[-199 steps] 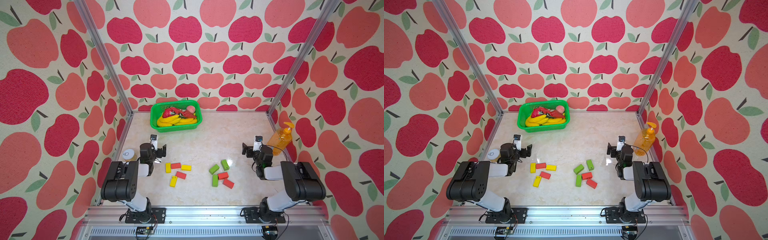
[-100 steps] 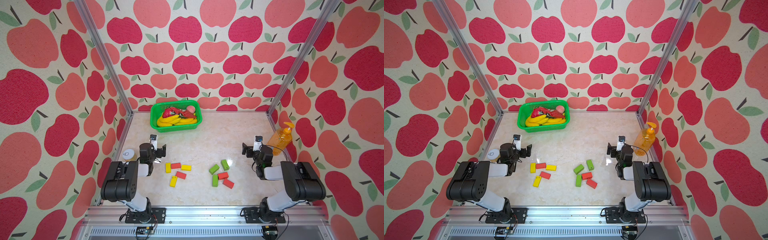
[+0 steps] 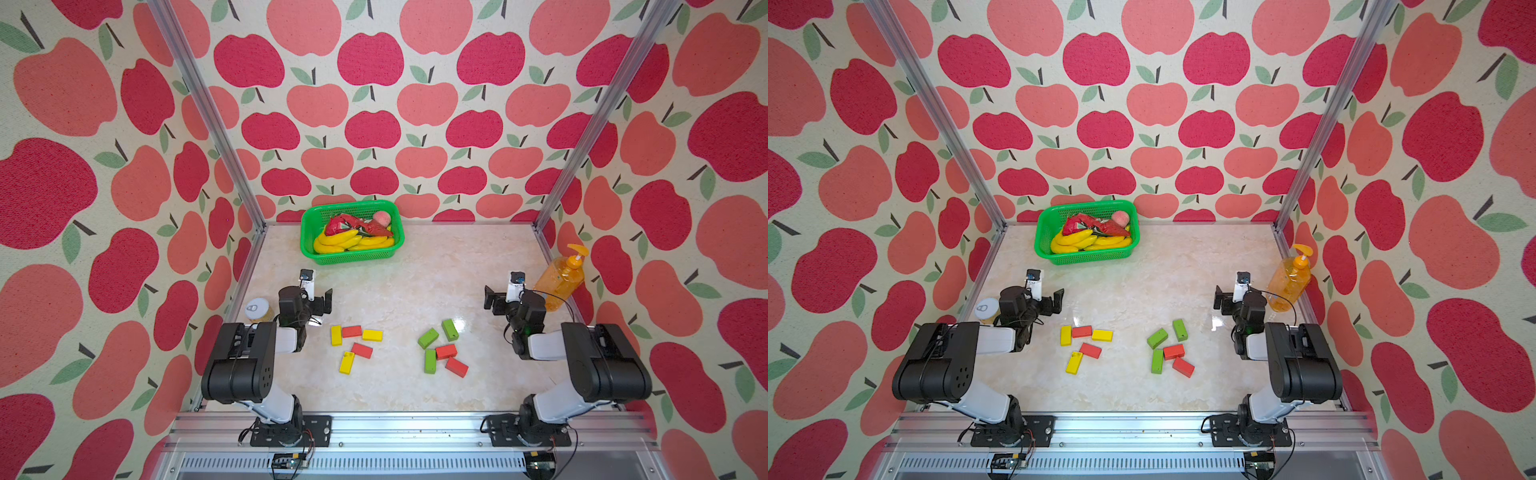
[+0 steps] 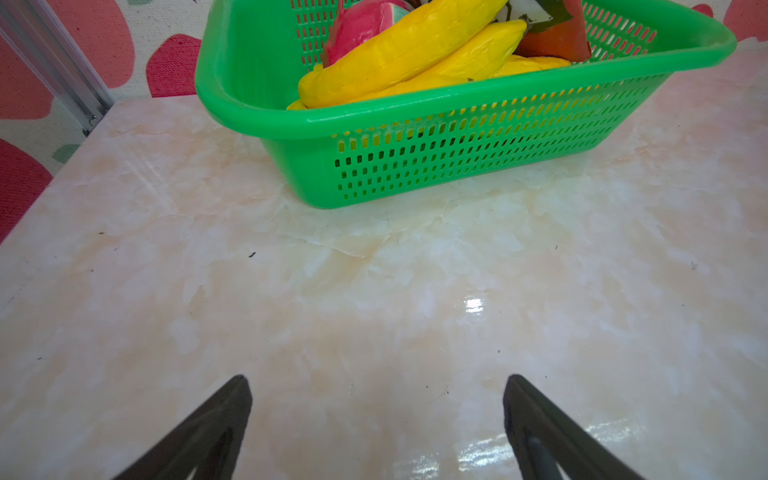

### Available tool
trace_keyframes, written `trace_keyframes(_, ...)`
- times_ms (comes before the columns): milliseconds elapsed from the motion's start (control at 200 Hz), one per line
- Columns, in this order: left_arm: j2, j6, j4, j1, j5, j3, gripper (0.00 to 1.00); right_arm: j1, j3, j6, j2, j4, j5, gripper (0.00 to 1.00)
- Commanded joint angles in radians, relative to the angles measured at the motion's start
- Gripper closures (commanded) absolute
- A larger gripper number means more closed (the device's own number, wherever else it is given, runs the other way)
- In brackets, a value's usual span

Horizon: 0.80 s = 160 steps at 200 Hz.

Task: Assemble the letter k with building blocks
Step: Pick up the building block from the center of the board.

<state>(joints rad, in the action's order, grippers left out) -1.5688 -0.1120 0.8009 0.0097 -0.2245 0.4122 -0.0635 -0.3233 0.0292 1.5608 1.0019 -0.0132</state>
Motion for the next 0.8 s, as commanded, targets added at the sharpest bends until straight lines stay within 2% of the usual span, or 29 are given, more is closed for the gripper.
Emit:
trace_keyframes(0,0.008,-0.011,0.006,0.004,-0.053,0.009,0.02,0.005,-0.005,-0.002,-0.012,-0.002,0.014,0.01)
trace_keyframes(150,0.027,-0.032,0.008,-0.001,-0.088,0.000,0.02,-0.011,0.019,-0.013,-0.027,0.039,0.001,0.01)
trace_keyframes(250,0.097,-0.040,-0.056,-0.015,-0.061,0.002,0.02,-0.021,0.046,-0.011,-0.095,0.038,-0.053,0.01)
trace_keyframes(325,0.175,-0.028,-0.139,-0.028,-0.019,0.014,0.00,-0.043,0.014,-0.023,-0.209,-0.147,-0.082,0.01)
trace_keyframes(380,0.239,-0.018,-0.174,-0.058,0.072,0.006,0.00,-0.059,-0.041,-0.016,-0.275,-0.351,-0.082,0.01)
trace_keyframes(500,0.409,-0.012,-0.351,-0.147,0.214,0.032,0.00,-0.111,-0.093,0.013,-0.341,-0.500,-0.139,0.01)
trace_keyframes(595,0.530,0.006,-0.514,-0.196,0.218,0.074,0.02,-0.155,-0.193,0.088,-0.370,-0.708,-0.164,0.01)
trace_keyframes(675,0.564,0.102,-0.631,-0.217,0.245,0.111,0.06,-0.198,-0.283,0.177,-0.371,-0.877,-0.124,0.01)
trace_keyframes(795,0.520,0.241,-0.964,-0.240,0.277,0.254,0.09,-0.322,-0.391,0.232,-0.350,-1.022,-0.099,0.01)
